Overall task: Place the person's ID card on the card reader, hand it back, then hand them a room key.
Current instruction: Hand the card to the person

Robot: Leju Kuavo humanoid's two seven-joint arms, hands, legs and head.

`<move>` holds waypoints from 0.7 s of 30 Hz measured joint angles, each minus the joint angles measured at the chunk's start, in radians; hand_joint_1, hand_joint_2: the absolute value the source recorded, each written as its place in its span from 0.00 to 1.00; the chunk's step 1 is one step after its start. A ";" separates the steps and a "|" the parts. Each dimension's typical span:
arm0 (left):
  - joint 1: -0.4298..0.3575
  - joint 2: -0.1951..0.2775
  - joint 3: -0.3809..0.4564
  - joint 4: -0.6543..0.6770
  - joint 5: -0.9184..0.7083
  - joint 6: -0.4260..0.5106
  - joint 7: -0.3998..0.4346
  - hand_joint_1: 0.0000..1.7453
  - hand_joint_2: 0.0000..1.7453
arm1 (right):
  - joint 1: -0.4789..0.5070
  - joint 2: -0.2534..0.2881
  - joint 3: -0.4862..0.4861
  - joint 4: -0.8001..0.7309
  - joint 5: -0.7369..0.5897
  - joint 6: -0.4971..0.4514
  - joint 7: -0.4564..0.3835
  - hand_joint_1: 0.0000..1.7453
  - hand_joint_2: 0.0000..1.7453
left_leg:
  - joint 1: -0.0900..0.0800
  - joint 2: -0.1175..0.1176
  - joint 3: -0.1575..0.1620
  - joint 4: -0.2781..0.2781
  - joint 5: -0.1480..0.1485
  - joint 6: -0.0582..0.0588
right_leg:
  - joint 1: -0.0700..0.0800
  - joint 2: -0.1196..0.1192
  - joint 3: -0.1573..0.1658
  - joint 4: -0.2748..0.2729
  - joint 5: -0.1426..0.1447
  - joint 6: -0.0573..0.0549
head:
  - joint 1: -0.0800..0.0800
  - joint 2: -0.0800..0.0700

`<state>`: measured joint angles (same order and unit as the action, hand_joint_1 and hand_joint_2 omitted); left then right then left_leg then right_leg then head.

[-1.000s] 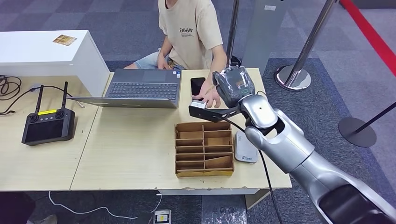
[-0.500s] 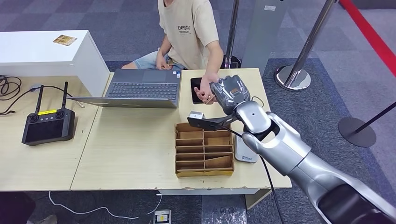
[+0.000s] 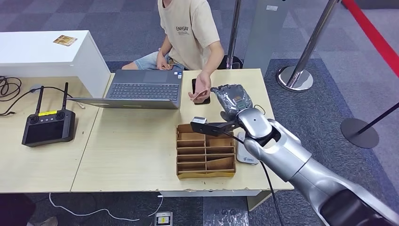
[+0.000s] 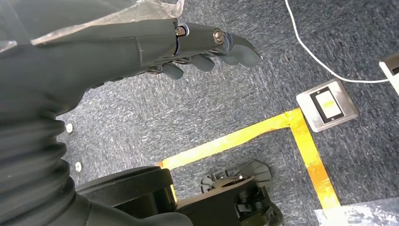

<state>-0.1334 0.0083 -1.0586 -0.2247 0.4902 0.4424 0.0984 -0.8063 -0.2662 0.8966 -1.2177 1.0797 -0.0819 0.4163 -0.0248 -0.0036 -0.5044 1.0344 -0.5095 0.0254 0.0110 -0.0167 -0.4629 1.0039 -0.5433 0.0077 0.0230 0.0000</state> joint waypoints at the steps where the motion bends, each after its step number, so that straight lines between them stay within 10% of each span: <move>1: 0.001 0.000 0.000 0.000 0.001 0.001 0.000 0.00 1.00 | 0.006 -0.001 -0.005 0.001 -0.008 -0.006 0.004 0.00 1.00 | 0.000 0.000 0.000 0.000 0.000 0.000 | 0.000 0.000 0.000 0.000 0.000 0.000 | 0.000 0.000; 8: 0.013 0.001 0.000 0.000 0.010 0.013 -0.002 0.00 1.00 | 0.054 -0.019 -0.059 -0.022 -0.068 -0.101 0.048 0.00 1.00 | 0.000 0.000 0.000 0.000 0.000 0.000 | 0.000 0.000 0.000 0.000 0.000 0.000 | 0.000 0.000; 12: 0.022 0.002 0.000 0.000 0.018 0.021 -0.002 0.00 1.00 | 0.094 -0.041 -0.113 -0.074 -0.125 -0.172 0.074 0.00 0.00 | 0.000 0.000 0.000 0.001 0.000 0.000 | 0.000 0.000 0.000 0.000 0.000 0.000 | 0.000 0.000; 21: 0.031 0.007 0.002 0.000 0.050 0.021 0.013 0.00 1.00 | 0.290 -0.127 -0.306 -0.302 -0.370 -0.412 0.073 0.00 0.00 | 0.000 -0.001 0.001 0.001 -0.001 0.001 | 0.000 0.000 0.000 -0.001 0.000 0.000 | 0.000 0.000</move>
<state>-0.1028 0.0150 -1.0571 -0.2247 0.5401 0.4635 0.1112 -0.5163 -0.3935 0.5904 -1.5193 0.7096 -0.4939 0.4897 -0.0248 -0.0042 -0.5038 1.0354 -0.5101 0.0259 0.0106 -0.0168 -0.4629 1.0033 -0.5434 0.0078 0.0232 0.0000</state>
